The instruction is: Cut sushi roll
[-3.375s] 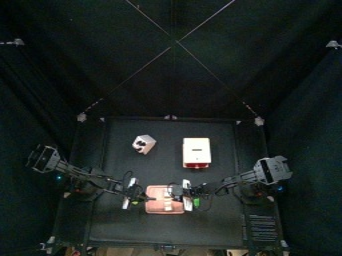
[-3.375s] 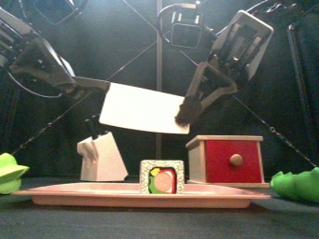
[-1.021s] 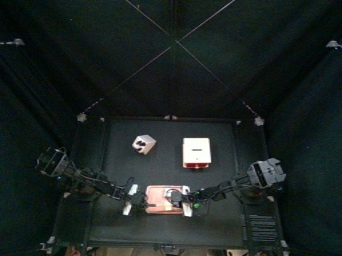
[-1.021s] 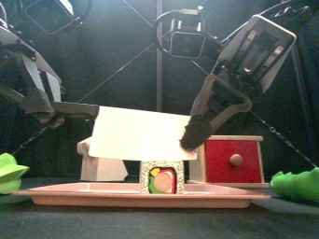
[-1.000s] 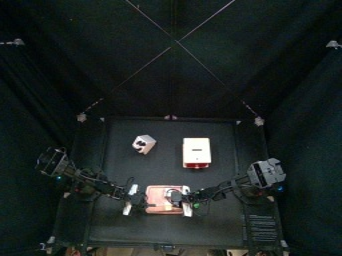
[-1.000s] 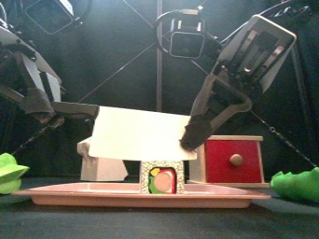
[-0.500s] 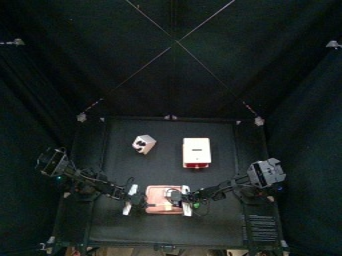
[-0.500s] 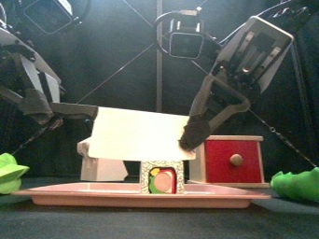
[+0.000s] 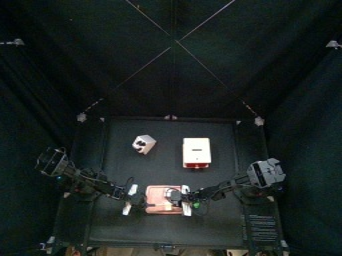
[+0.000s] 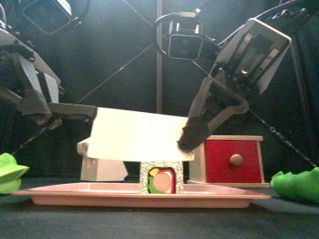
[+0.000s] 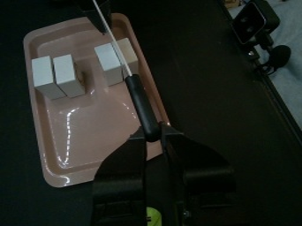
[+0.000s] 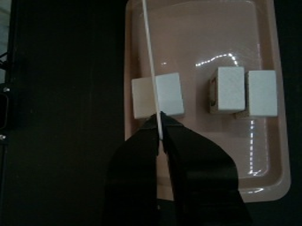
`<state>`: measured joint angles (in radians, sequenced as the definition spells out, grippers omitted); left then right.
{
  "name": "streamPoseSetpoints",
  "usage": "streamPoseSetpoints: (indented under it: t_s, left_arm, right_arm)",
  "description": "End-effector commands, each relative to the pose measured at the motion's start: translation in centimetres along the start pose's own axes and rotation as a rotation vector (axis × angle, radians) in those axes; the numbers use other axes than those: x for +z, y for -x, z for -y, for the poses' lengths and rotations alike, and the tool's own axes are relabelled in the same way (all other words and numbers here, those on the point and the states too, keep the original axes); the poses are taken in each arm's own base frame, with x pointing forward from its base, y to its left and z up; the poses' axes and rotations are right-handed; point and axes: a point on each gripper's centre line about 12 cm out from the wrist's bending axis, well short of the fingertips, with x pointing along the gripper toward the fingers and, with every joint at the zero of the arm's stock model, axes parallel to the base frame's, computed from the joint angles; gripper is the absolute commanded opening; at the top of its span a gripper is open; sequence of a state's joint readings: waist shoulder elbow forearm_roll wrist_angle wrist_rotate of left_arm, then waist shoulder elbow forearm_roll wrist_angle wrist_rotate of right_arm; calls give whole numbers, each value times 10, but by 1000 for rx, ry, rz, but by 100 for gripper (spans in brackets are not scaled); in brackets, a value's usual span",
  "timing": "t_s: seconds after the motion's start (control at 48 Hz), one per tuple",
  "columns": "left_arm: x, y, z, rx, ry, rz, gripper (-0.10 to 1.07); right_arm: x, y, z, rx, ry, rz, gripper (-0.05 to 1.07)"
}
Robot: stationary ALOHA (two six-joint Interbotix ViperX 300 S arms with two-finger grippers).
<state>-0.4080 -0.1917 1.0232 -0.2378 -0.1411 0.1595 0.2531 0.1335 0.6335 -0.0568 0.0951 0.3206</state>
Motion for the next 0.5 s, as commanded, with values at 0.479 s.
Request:
streamPoseSetpoints:
  t_s: [0.479]
  left_arm:
    - [13,8,0,-4,-69,69,45]
  right_arm:
    - [-1,5,0,-2,1,-4,26]
